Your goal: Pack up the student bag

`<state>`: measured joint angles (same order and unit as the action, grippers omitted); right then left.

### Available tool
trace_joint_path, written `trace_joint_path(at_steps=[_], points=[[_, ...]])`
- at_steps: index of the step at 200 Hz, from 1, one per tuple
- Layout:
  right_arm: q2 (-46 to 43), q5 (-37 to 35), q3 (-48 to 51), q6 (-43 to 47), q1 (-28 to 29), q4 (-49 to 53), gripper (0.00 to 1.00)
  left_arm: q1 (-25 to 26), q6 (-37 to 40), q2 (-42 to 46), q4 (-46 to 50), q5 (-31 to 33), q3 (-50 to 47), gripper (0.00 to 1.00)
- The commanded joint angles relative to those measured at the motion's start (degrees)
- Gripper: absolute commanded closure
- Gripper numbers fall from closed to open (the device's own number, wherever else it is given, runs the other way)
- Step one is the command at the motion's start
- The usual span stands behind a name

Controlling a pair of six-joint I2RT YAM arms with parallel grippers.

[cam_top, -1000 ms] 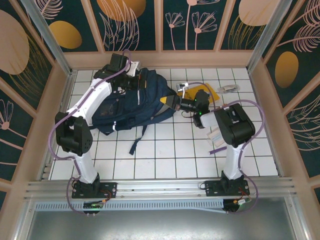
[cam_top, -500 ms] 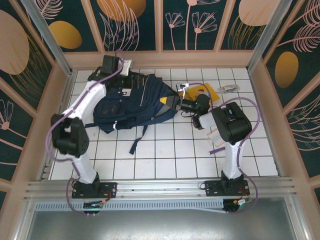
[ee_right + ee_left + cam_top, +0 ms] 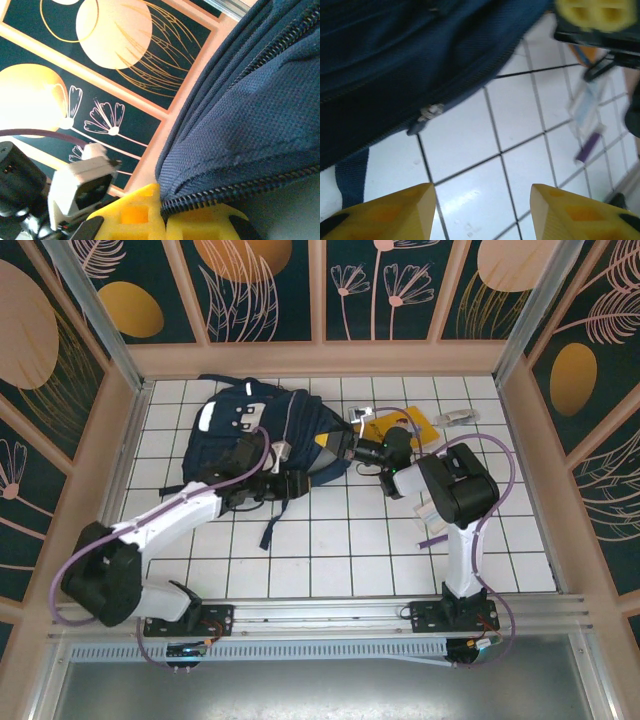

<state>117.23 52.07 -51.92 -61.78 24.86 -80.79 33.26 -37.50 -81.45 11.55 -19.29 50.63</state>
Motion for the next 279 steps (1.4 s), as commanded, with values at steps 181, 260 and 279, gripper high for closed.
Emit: trace_joint_path(at_steps=[181,260,279], points=[[-3.11,-2.16,-3.59,7.57,5.02,7.02,1.0,-3.37,7.7,-4.09,-22.62,14.31,-8.49,0.54],[-4.45,-3.51,-3.47,10.18,5.45,11.28,1.0,-6.34,9.15,-3.12,-27.5,9.01,-12.25,1.0],[-5.22,-5.44,-3.09,11.71,4.97,14.19,1.0,-6.79,9.86,-1.15,-26.4,10.27,-13.19,1.0]])
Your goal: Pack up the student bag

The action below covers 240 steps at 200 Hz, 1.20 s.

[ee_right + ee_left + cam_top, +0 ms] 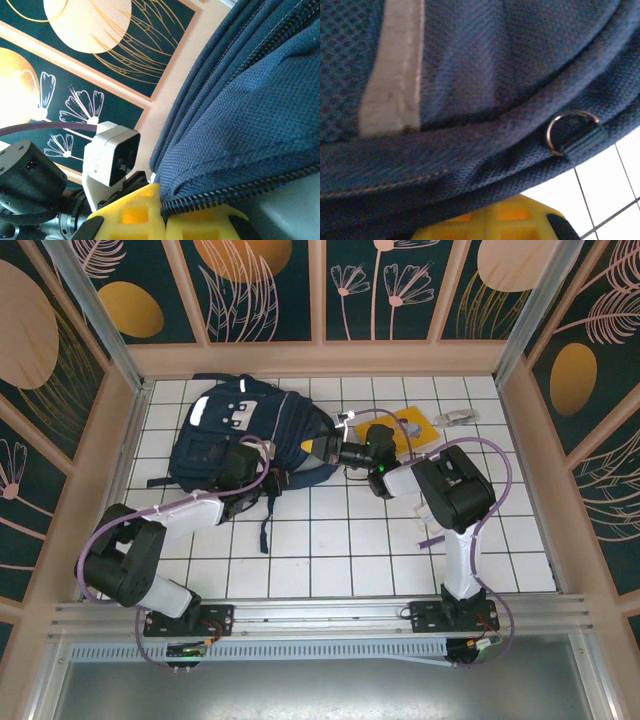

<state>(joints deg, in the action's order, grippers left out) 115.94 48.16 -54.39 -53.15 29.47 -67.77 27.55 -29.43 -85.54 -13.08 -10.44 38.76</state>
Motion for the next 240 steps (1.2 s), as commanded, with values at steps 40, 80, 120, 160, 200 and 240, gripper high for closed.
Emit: trace_joint_path(at_steps=[40,80,120,160,200,240], points=[[-5.47,-3.62,-0.47,6.15,-0.47,6.45,1.0,-1.72,6.09,7.5,-0.75,1.63,-4.67,1.0],[-6.31,-4.57,-0.29,7.63,-1.06,8.91,1.0,-2.34,6.86,9.35,2.71,5.98,-7.02,1.0],[-6.69,-4.05,-0.61,8.63,-1.55,10.1,1.0,-3.56,8.54,8.5,4.29,5.43,-7.93,1.0],[-5.99,-2.19,-0.9,7.84,-1.44,8.67,1.0,-3.57,5.95,5.87,-6.6,-18.34,-7.52,0.48],[-5.97,-1.59,-0.89,6.87,-0.88,7.58,1.0,-3.56,7.24,-2.09,-2.08,-19.45,-2.46,0.48],[-6.02,-1.01,-0.61,6.44,-0.43,7.15,1.0,-3.56,7.71,-6.61,-0.7,-16.07,1.51,0.49]])
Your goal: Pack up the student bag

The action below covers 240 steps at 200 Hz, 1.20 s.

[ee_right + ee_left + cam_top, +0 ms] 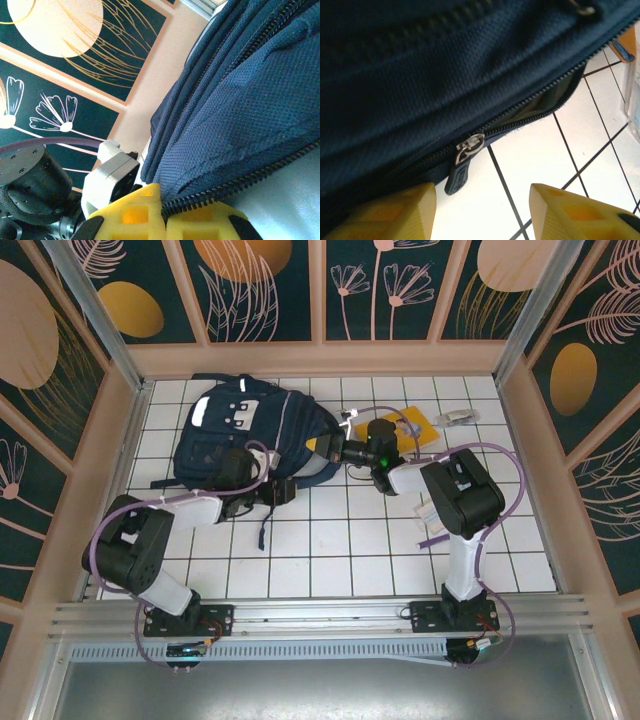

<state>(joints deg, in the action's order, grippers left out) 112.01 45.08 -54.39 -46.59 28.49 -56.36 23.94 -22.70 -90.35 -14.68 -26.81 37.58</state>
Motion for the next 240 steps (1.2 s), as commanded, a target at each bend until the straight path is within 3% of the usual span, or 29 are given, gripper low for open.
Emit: trace_joint_path(at_steps=[1,42,53,74,116,150,171,193,217,240], points=[[-2.11,2.09,-0.57,-0.1,0.58,-4.27,1.0,0.05,0.98,-1.82,0.93,0.5,2.77,0.49],[-2.4,3.06,-0.63,0.46,1.13,-4.29,1.0,0.05,2.42,-2.94,3.16,8.27,4.05,0.55],[-2.48,3.42,-0.83,0.73,1.3,-4.27,1.0,0.05,3.1,-3.51,3.16,8.23,4.5,0.59],[-2.51,3.87,-1.35,1.35,1.89,-3.88,1.0,0.09,3.92,-4.52,2.44,7.61,4.87,0.76],[-3.74,3.02,-1.56,3.82,2.53,-1.35,1.0,0.04,5.47,-4.84,0.8,6.37,5.04,0.88],[-4.25,3.09,-1.28,4.13,2.53,-1.26,1.0,0.05,7.82,-3.36,-2.92,-0.39,3.47,0.87],[-4.55,3.43,-1.13,4.33,2.53,-1.47,1.0,0.09,7.09,-2.64,-6.98,-2.82,1.61,0.75],[-4.57,4.0,-1.05,4.31,2.53,-1.9,1.0,0.05,4.46,-3.83,-9.41,-3.53,1.39,0.72],[-4.59,4.29,-1.07,4.5,2.53,-1.96,1.0,0.05,1.6,-5.93,-9.69,-2.24,2.34,0.72],[-4.67,4.31,-0.83,4.69,3.55,-1.91,1.0,0.05,0.03,-7.52,-6.95,3.38,3.79,0.8]])
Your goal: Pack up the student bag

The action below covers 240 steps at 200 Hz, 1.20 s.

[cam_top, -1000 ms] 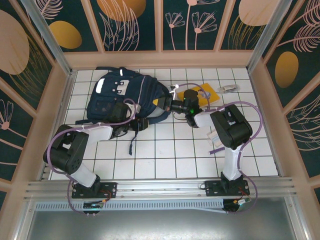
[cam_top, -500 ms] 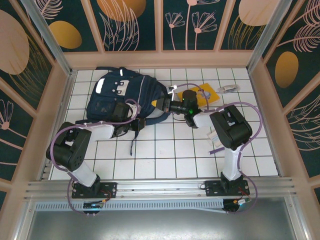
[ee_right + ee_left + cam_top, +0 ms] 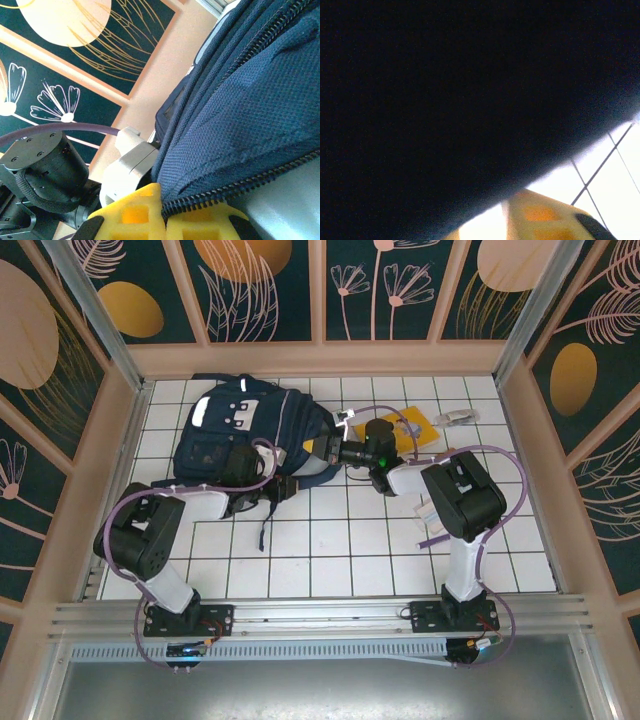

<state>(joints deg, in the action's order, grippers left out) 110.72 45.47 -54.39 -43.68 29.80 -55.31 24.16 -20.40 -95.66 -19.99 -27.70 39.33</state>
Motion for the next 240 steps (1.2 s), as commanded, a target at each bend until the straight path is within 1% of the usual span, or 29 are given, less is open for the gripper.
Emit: trace_joint_path(at_steps=[1,16,40,60,78,87,96,107,117,135,140,162,183,196,213,240], points=[[-3.39,3.92,-0.82,1.82,2.26,-2.96,1.0,-0.17,-2.31,-2.19,-1.42,4.69,2.14,0.8],[-3.69,3.84,-0.69,2.09,2.28,-2.39,1.0,-0.17,-2.92,-4.28,2.38,9.06,3.76,0.85],[-4.26,3.48,-0.54,3.0,2.28,-1.24,1.0,-0.17,-5.44,-5.06,4.8,14.0,4.21,0.84],[-4.55,3.46,-0.53,3.67,2.28,-0.28,1.0,-0.17,-7.16,-4.81,3.59,13.93,3.15,0.84],[-4.72,3.18,-0.45,4.3,2.36,0.28,1.0,-0.17,-8.32,-4.8,2.84,13.57,2.62,0.86],[-4.82,3.0,-0.54,4.7,2.3,0.92,1.0,-0.17,-8.41,-4.77,2.27,12.83,2.3,0.91],[-4.97,2.73,-0.54,5.07,2.26,1.52,1.0,-0.17,-8.21,-4.46,1.4,11.76,1.85,1.0],[-5.11,2.06,-0.63,5.4,1.98,2.24,1.0,-0.26,-7.6,-3.67,1.05,10.46,1.24,1.0],[-5.42,1.38,-0.57,5.9,1.89,3.14,1.0,-0.26,-7.07,-2.92,1.18,10.56,0.23,1.0],[-6.16,-0.09,-0.8,7.24,1.92,5.68,1.0,-0.49,-5.23,2.59,3.13,14.5,-2.1,1.0],[-6.35,-0.24,-0.91,7.72,0.12,6.38,1.0,-0.58,-4.66,3.86,3.68,15.85,-2.81,1.0],[-6.88,-1.15,-1.74,10.06,-0.98,9.36,1.0,-1.93,-3.28,9.06,6.18,21.05,-6.27,1.0],[-6.99,-1.83,-2.3,11.75,-1.63,11.09,1.0,-3.56,-3.67,12.56,7.55,23.47,-9.43,1.0],[-6.85,-1.97,-2.56,12.08,-2.02,11.08,1.0,-4.11,-4.24,14.32,8.63,25.39,-10.92,1.0],[-7.01,-2.23,-2.65,12.94,-2.32,11.54,1.0,-5.1,-6.53,16.88,10.87,29.98,-12.33,1.0],[-7.59,-2.58,-2.75,14.58,-2.34,13.07,1.0,-9.48,-11.11,21.03,12.4,32.74,-15.38,1.0]])
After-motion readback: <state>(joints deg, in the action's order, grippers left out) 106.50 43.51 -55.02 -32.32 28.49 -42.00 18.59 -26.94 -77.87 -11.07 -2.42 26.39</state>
